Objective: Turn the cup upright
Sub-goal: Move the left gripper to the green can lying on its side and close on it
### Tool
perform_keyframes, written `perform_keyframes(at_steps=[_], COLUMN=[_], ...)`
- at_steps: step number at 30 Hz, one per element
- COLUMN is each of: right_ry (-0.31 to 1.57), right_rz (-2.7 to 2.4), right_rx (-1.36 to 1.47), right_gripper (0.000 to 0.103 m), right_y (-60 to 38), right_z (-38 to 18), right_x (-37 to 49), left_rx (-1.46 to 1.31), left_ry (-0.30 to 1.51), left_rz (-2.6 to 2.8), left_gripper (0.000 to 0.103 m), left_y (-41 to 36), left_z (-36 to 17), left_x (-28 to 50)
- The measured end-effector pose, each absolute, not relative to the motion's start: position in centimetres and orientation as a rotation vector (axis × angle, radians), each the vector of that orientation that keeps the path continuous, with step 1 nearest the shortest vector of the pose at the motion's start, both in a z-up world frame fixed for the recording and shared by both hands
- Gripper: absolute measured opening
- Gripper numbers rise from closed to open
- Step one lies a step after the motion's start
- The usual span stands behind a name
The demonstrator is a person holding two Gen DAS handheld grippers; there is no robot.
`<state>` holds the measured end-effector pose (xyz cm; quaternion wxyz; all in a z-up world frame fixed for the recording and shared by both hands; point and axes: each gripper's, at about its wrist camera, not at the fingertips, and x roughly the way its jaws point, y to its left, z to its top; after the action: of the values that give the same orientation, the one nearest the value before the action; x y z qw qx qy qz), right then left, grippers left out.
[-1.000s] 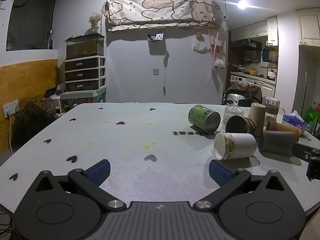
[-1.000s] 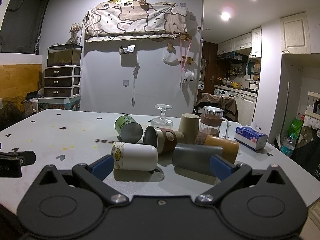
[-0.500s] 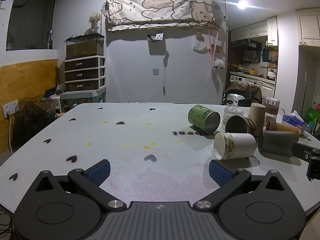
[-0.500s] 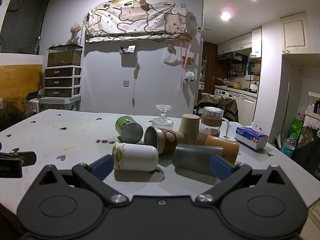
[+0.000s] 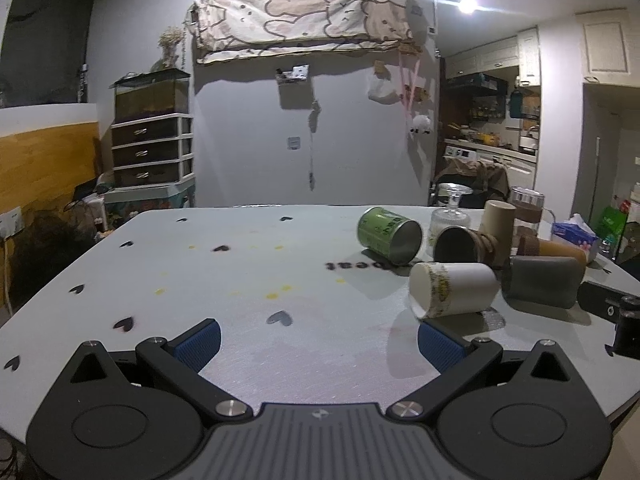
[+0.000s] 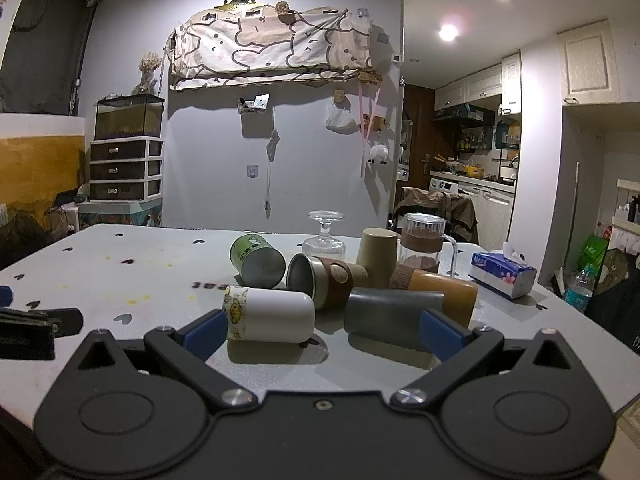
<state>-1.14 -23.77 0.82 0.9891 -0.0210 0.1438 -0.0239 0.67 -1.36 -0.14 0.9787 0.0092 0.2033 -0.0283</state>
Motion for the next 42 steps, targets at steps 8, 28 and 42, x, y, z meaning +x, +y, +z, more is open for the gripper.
perform_keyframes(at_steps=[8, 28, 42], right_ry=[0.286, 0.339, 0.407], right_rz=[-0.073, -0.145, -0.198], right_rx=[-0.005, 0.047, 0.092], right_gripper=[0.103, 0.103, 0.103], right_y=[-25.5, -31.3, -34.5], right_z=[1.3, -1.7, -2.8], right_x=[-2.3, 3.1, 8.2], left_rx=[0.034, -0.144, -0.272], left_ry=[0.379, 0.592, 0.926], left_rz=[-0.18, -0.142, 0.0], left_gripper=[0.103, 0.102, 0.093], left_y=[-3.7, -10.3, -12.0], left_z=[0.5, 4.3, 0.0], left_x=[3.2, 24.6, 37.3])
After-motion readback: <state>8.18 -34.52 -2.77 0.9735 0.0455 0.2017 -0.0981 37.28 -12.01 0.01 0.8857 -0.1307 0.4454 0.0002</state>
